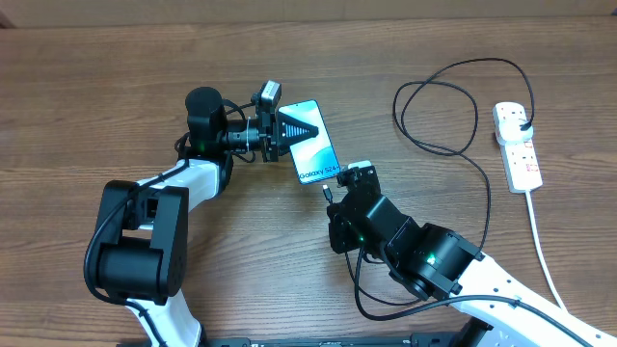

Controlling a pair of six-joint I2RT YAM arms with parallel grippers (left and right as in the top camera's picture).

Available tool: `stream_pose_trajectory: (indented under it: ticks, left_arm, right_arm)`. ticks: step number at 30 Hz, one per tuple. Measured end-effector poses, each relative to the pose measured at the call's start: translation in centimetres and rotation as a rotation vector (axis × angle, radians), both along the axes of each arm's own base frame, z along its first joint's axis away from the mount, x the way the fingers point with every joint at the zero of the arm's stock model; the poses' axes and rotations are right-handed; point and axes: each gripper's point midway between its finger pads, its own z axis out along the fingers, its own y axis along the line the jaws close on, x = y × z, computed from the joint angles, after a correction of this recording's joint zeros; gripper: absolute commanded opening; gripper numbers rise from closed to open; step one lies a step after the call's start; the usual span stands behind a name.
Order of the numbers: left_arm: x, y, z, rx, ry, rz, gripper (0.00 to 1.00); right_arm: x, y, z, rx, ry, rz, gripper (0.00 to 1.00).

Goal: Plug charger to phone and switch on socket
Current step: 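Align the plug with the phone port and push it upward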

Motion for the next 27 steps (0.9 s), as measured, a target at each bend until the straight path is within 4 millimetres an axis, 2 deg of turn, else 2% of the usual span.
stream_pose_trajectory:
  ticks: [27]
  left_arm:
    - [0.2, 0.0, -0.1, 0.005, -0.037, 0.014, 0.04]
  right_arm:
    - [0.4, 0.4, 1.2, 0.029, -0.049, 0.016, 0.04]
